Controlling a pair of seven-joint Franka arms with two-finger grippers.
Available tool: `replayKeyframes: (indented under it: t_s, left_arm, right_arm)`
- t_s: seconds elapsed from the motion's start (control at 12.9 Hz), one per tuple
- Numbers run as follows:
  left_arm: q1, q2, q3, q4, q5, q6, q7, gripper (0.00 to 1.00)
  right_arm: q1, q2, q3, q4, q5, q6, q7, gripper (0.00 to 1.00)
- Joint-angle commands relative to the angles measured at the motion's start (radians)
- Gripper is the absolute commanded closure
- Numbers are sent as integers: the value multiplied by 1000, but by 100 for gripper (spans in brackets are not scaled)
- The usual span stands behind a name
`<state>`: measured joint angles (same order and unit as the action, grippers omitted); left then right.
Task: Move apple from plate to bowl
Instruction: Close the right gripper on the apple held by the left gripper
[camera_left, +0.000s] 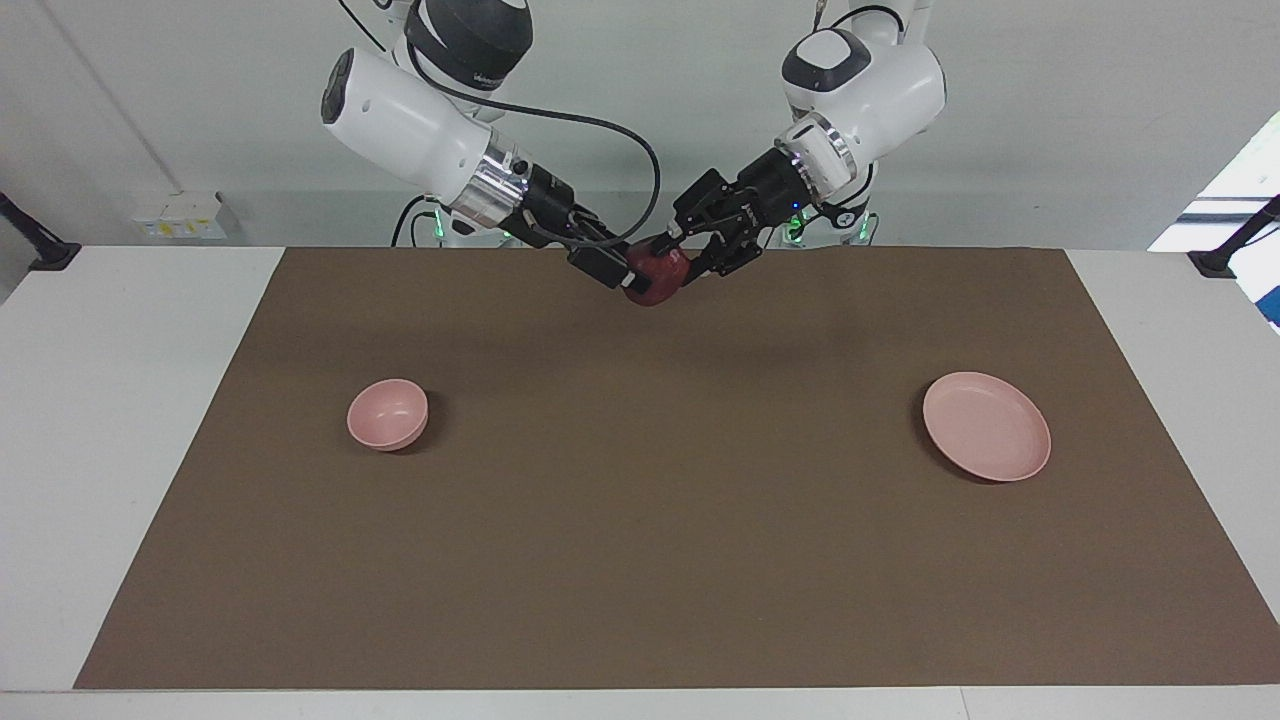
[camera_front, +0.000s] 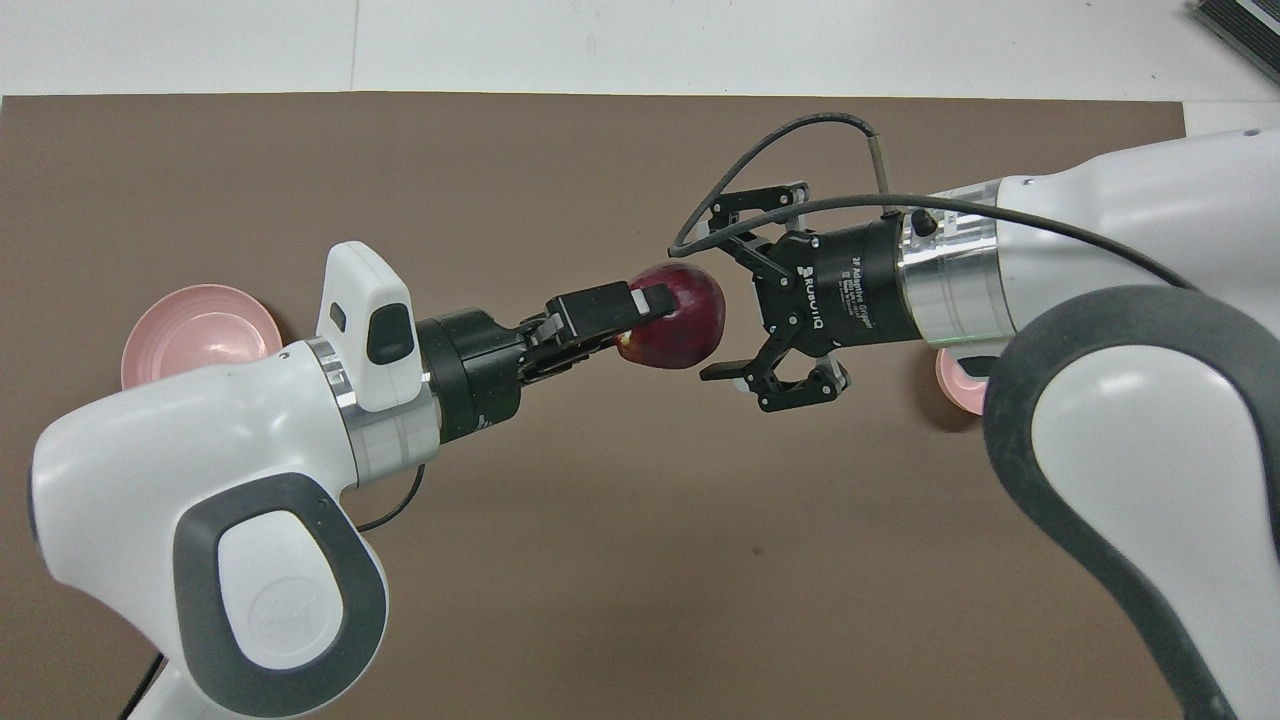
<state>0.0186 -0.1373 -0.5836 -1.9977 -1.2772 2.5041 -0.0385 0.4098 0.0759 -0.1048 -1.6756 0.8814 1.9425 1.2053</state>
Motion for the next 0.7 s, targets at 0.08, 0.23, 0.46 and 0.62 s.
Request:
replayKeyframes:
  t_s: [0.08,0.23,0.46,0.62]
  left_arm:
    - [1,-27,-7,-15,-19,16,-17,100]
    - [1,-27,-7,-15,-19,15,-18,100]
    - [1,-27,-7,-15,-19,13,-18,100]
    - [1,-27,-7,-15,-19,13,-24,99]
  right_arm:
    - [7,-2,4,-21,21,27,10,0]
    - [6,1,4,-19,19,27,7,0]
    - [17,-1,4,-21,10,27,11,22]
    - [20,-1,4,-21,10,27,8,54]
